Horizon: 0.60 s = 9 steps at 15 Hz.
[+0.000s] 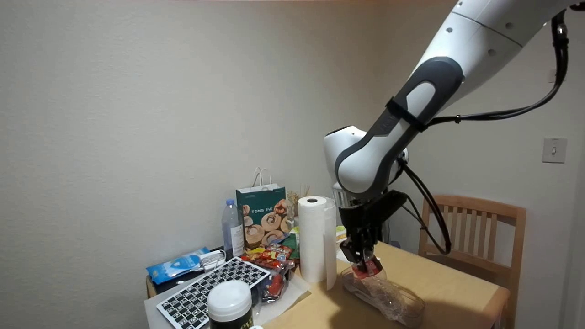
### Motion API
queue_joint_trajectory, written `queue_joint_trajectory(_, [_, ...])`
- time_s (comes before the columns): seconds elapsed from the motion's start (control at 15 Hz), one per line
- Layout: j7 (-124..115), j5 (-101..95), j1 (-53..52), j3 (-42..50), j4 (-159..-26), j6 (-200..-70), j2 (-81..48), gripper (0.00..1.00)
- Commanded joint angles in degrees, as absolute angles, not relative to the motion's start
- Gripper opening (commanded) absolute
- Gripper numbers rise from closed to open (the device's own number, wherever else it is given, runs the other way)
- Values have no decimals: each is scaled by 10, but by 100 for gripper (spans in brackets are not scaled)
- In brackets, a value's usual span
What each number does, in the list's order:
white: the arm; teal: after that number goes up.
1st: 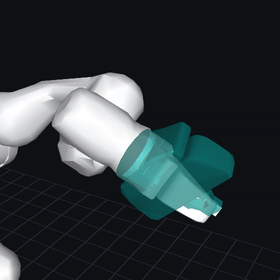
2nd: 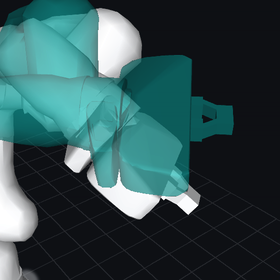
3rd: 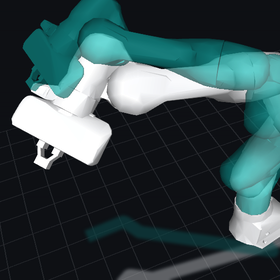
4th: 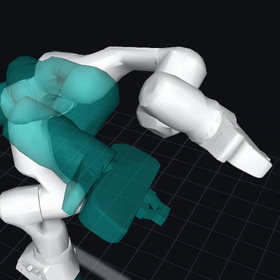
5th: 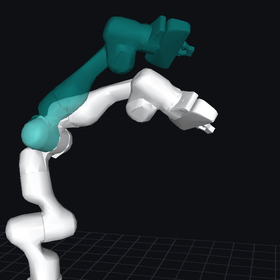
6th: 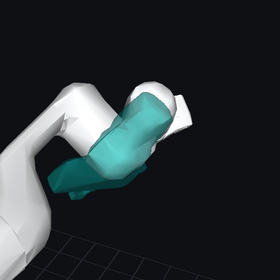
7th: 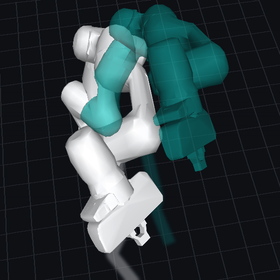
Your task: Put the bottle in the clear case
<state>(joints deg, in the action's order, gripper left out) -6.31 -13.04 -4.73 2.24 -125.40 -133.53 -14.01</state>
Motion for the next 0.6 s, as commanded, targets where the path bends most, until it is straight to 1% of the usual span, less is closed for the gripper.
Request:
queue_joint_trajectory(0.0, [-83,-202,-41,42,-1243,-1388,-164,13])
queue_joint_trajectory(0.27, [-116,-256,-46,71,-1241,-1436,-172,13])
queue_joint_trajectory(0.53, [-146,-272,-50,85,-1239,-1396,-171,13])
